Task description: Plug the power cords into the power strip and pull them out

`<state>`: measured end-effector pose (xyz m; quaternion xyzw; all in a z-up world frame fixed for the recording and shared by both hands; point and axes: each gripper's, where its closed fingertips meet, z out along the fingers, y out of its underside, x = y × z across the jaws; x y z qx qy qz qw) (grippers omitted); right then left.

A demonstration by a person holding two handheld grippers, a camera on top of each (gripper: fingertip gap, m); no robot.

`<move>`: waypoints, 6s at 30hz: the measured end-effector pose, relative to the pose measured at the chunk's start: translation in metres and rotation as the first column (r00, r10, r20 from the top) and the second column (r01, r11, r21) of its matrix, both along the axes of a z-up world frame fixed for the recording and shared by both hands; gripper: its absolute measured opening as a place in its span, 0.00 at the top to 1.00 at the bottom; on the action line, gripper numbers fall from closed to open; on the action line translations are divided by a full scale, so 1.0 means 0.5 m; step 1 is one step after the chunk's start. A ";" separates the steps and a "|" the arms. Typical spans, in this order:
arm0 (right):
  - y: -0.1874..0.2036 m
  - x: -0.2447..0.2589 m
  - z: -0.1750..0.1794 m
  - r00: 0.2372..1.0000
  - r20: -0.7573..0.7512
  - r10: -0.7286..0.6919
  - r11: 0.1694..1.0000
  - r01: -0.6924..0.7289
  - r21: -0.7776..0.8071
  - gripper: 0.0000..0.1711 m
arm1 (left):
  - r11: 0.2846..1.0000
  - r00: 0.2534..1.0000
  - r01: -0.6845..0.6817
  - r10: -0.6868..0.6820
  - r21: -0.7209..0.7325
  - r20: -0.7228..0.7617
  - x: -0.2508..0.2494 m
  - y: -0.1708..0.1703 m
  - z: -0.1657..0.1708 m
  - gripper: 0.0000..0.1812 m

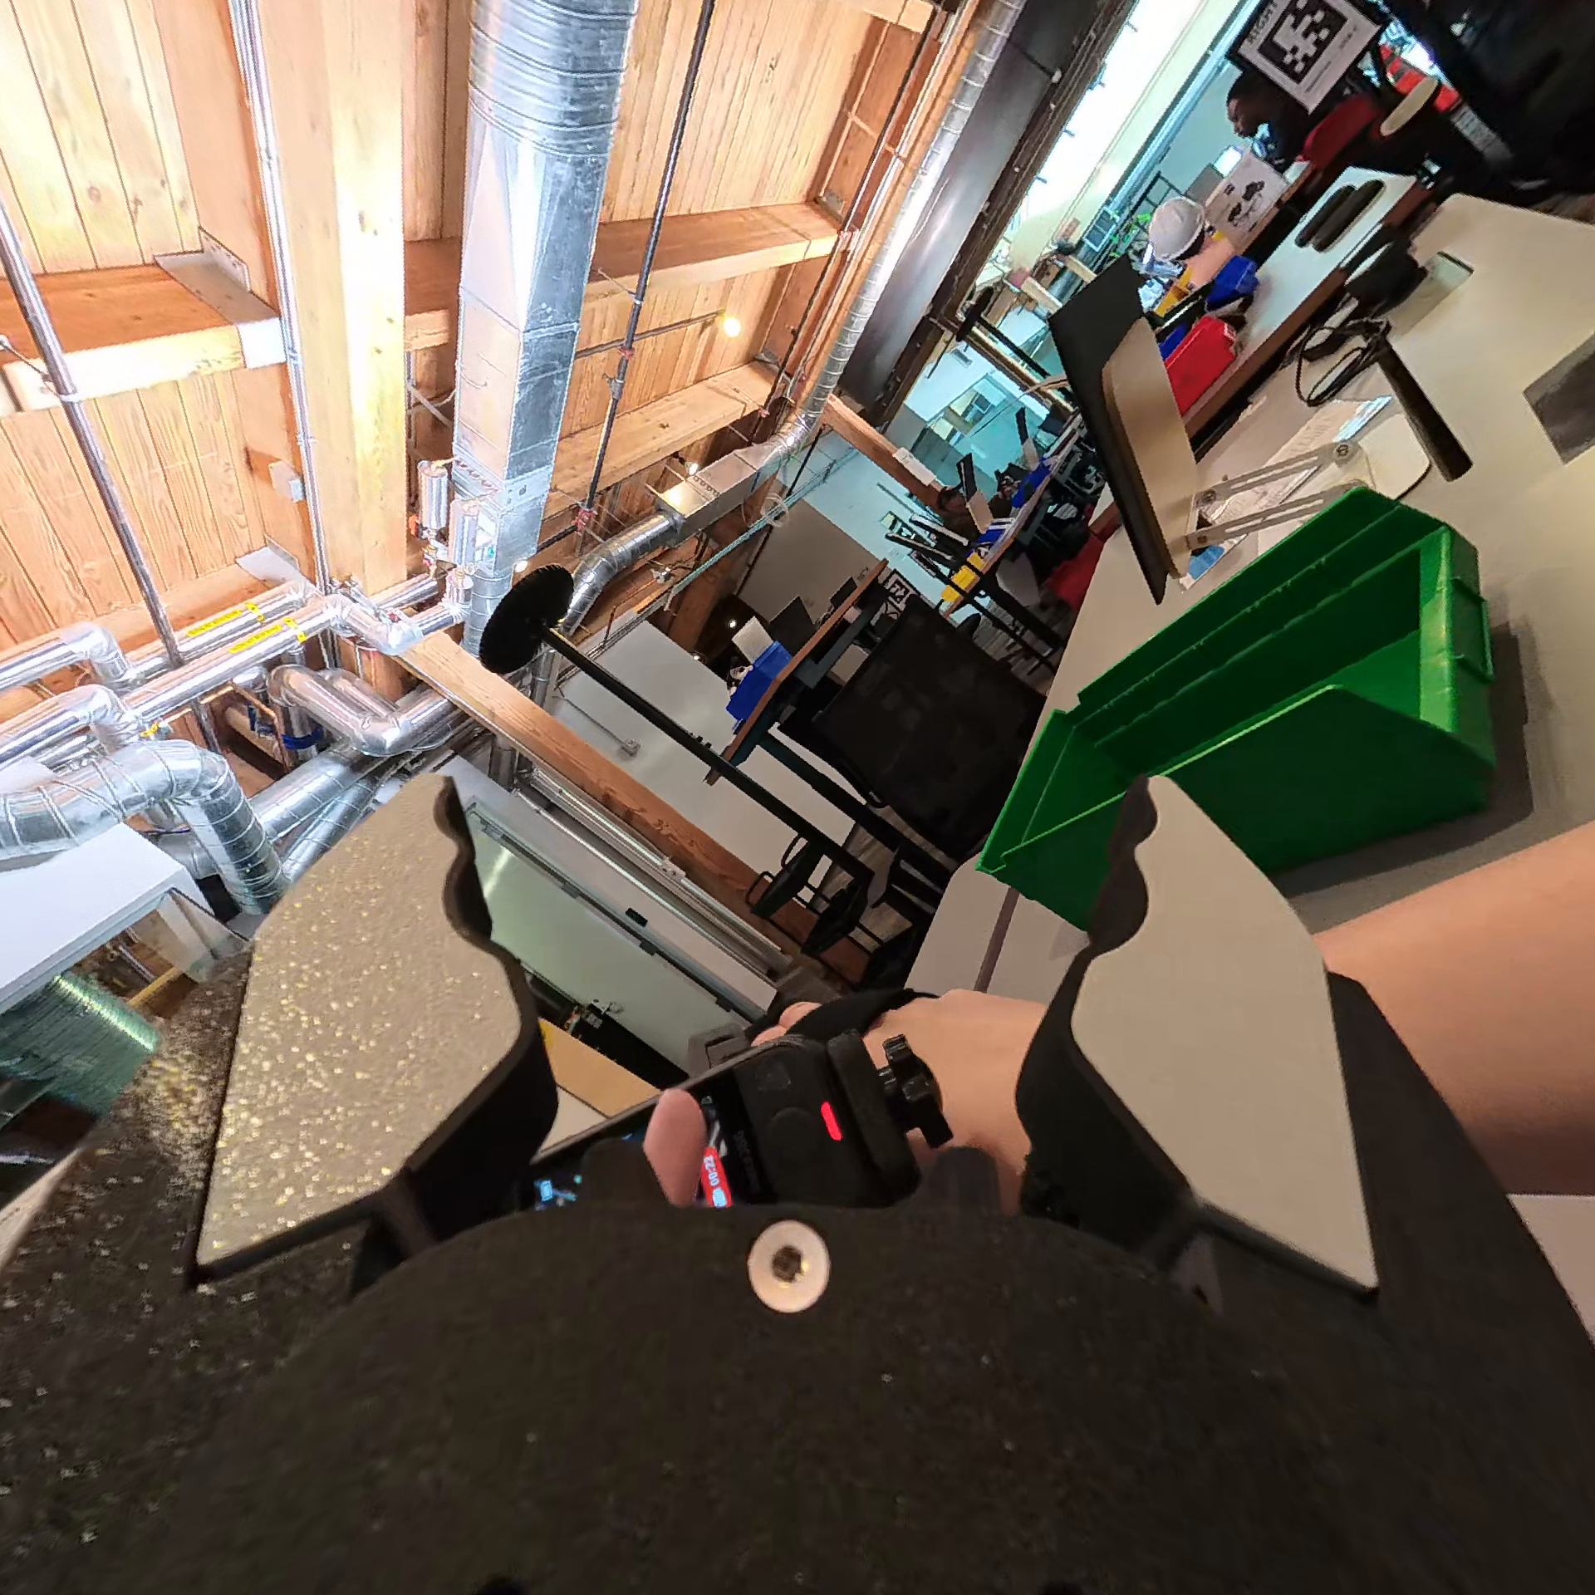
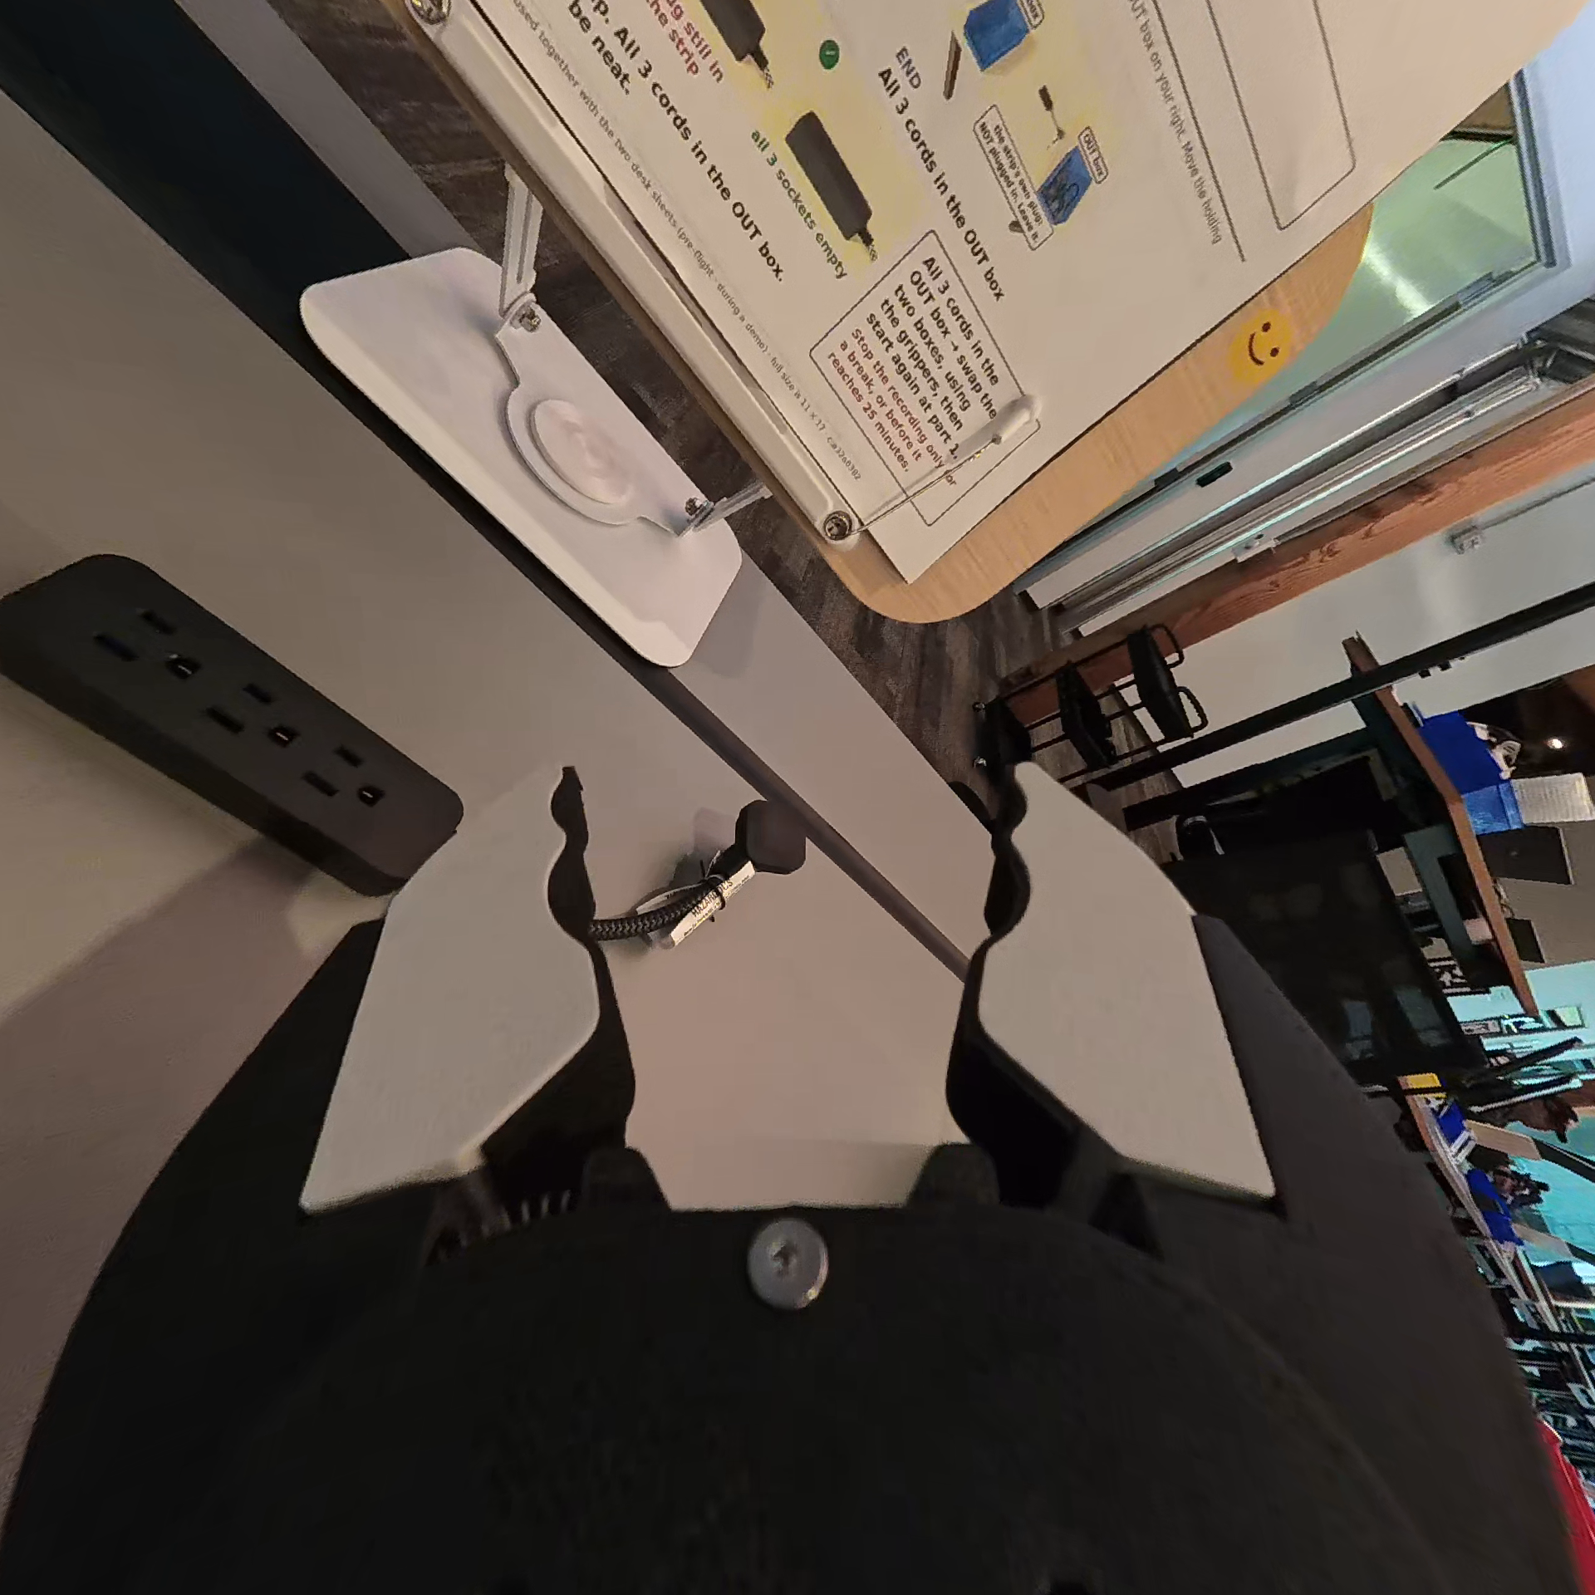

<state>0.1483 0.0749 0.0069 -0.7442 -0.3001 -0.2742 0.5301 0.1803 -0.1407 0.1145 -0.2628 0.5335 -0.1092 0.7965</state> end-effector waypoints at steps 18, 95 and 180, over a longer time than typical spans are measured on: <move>0.022 0.072 0.038 0.996 -0.077 -0.048 0.993 0.055 0.101 0.48 | 0.988 0.969 -0.136 0.149 -0.079 0.199 -0.172 0.063 0.153 0.32; -0.067 0.055 0.087 0.607 -0.644 0.465 0.816 -0.577 0.046 0.93 | -0.185 0.068 -0.977 0.177 -0.101 -0.982 -1.019 0.364 -0.476 0.73; -0.286 -0.224 0.297 -0.527 -0.765 0.370 0.531 -0.556 0.640 0.85 | 0.544 0.514 -0.838 0.769 -0.032 -0.380 -0.341 0.156 0.056 0.93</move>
